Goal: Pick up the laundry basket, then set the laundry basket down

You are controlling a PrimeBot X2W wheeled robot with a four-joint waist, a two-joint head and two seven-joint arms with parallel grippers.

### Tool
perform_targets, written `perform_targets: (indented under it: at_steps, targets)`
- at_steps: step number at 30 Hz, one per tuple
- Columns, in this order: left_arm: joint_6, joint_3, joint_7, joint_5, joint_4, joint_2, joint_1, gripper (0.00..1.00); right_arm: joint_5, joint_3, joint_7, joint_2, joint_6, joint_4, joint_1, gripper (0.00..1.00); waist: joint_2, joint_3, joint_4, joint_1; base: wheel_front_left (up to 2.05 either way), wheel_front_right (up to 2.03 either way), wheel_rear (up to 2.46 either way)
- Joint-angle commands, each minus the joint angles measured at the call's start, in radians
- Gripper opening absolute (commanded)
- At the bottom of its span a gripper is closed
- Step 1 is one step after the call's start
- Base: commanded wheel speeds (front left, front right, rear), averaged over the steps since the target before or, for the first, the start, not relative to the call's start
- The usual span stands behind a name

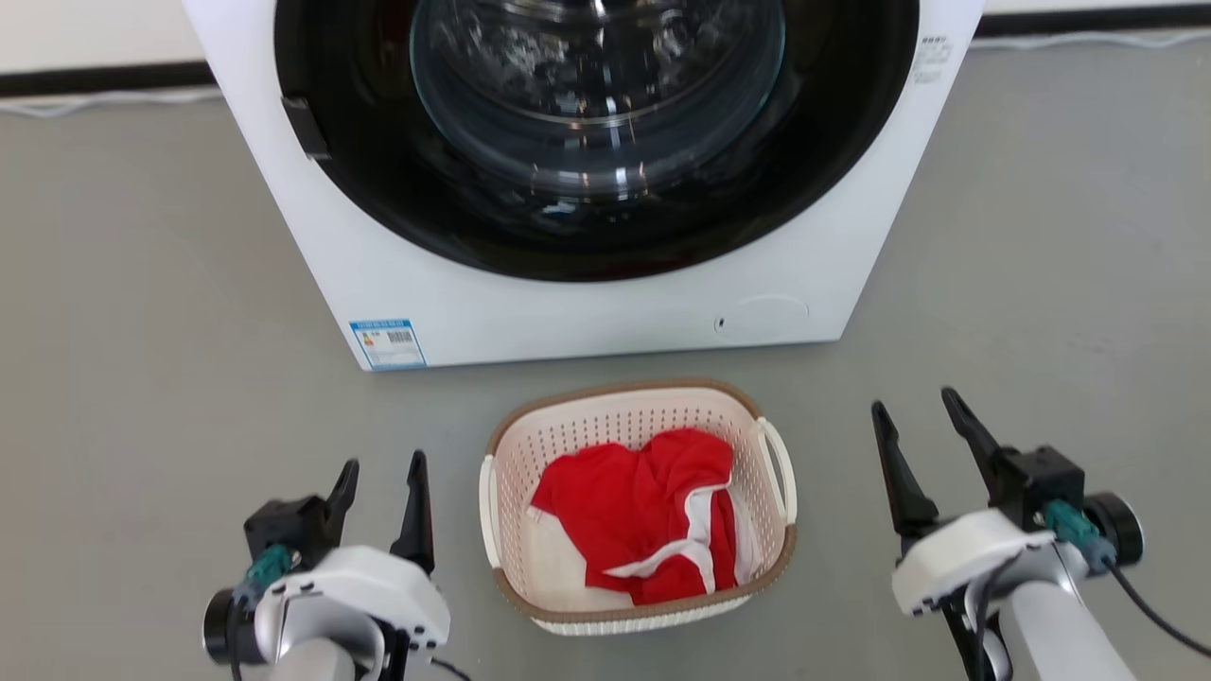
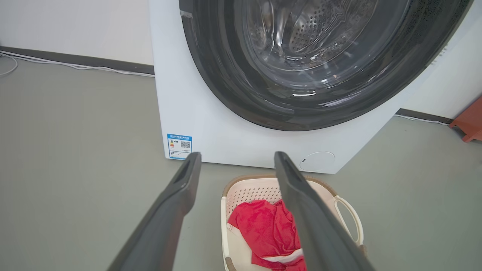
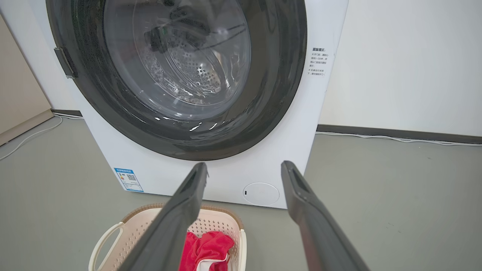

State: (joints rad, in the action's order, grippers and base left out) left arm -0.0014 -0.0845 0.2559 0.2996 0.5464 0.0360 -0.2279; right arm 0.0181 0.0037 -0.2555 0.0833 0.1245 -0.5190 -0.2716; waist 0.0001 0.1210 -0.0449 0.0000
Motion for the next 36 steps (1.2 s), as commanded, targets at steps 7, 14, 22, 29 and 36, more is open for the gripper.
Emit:
perform_targets:
  at_steps: [7, 14, 22, 29, 36]
  targets:
    - [0.000, 0.071, 0.006, -0.014, -0.073, 0.014, 0.060, 1.00, -0.013, 0.000, -0.006, 0.004, 0.006, 0.063, 0.056, 1.00, -0.0001, -0.052, -0.001, 0.0000, 0.00, 0.00, 0.00]
    - [0.005, 0.115, 0.006, -0.026, -0.102, 0.014, 0.117, 1.00, -0.015, -0.021, -0.006, 0.002, 0.006, 0.081, 0.101, 1.00, -0.0001, -0.093, -0.005, 0.0000, 0.00, 0.00, 0.00]
    - [0.009, 0.143, 0.006, -0.027, -0.126, 0.014, 0.156, 1.00, -0.018, -0.036, -0.006, -0.002, 0.006, 0.085, 0.135, 1.00, -0.0001, -0.124, -0.008, 0.0000, 0.00, 0.00, 0.00]
    - [0.012, 0.158, 0.006, -0.025, -0.137, 0.014, 0.172, 1.00, -0.021, -0.033, -0.006, -0.005, 0.006, 0.075, 0.141, 1.00, -0.0001, -0.136, -0.016, 0.0000, 0.00, 0.00, 0.00]
    - [0.015, 0.161, 0.006, -0.030, -0.142, 0.014, 0.173, 1.00, -0.024, -0.028, -0.006, -0.007, 0.006, 0.074, 0.138, 1.00, -0.0001, -0.136, -0.019, 0.0000, 0.00, 0.00, 0.00]
